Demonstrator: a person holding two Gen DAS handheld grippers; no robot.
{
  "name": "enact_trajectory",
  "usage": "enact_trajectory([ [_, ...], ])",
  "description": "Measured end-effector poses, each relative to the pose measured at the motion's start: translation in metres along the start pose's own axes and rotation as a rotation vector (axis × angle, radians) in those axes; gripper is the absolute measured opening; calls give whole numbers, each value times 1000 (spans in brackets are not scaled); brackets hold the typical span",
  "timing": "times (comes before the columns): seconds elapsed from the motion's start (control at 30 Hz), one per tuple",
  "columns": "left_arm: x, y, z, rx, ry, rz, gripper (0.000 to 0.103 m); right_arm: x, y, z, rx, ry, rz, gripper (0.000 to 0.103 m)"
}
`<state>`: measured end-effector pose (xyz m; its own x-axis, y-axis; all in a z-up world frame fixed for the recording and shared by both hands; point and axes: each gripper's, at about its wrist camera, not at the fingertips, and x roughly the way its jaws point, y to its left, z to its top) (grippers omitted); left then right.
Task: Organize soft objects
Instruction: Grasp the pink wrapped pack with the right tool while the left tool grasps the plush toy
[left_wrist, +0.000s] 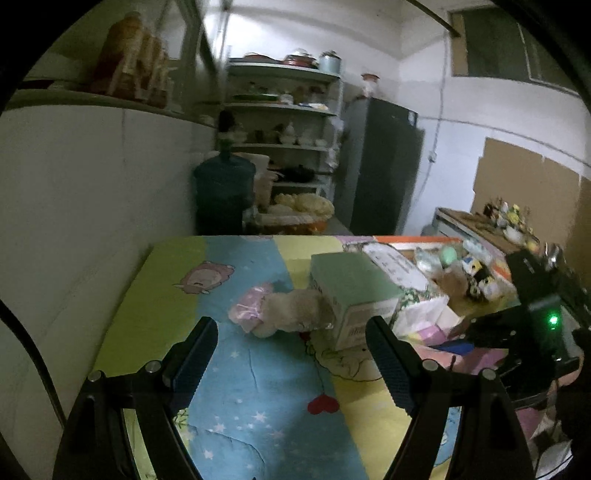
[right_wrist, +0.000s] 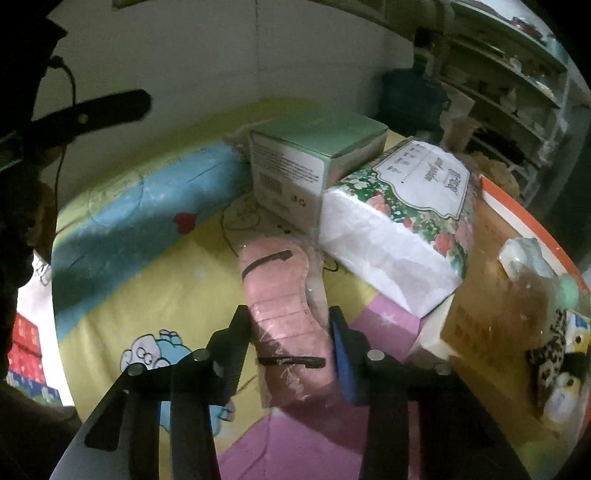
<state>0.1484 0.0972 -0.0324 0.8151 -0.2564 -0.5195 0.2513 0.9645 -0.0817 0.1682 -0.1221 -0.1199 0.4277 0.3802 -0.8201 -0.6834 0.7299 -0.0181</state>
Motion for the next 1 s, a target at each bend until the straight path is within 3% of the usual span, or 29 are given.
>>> enact_trajectory([
  [0.13, 11, 2, 4, 126, 13, -53, 82, -8, 11, -5, 29, -41, 17, 41],
  [0.3, 28, 16, 15, 269, 55, -204, 82, -29, 20, -11, 53, -96, 25, 41],
  [0.43, 44, 17, 17, 402, 64, -256, 82, -42, 15, -11, 75, -123, 25, 41],
  [0.6, 69, 7, 7, 574, 102, -254, 82, -53, 8, -10, 88, -131, 3, 42],
  [0.9, 96, -19, -7, 834, 50, -127, 82, -52, -10, -14, 129, -134, 11, 42],
  [1.0, 107, -21, -11, 875, 61, -104, 66, -49, -15, -15, 145, -135, 18, 42],
])
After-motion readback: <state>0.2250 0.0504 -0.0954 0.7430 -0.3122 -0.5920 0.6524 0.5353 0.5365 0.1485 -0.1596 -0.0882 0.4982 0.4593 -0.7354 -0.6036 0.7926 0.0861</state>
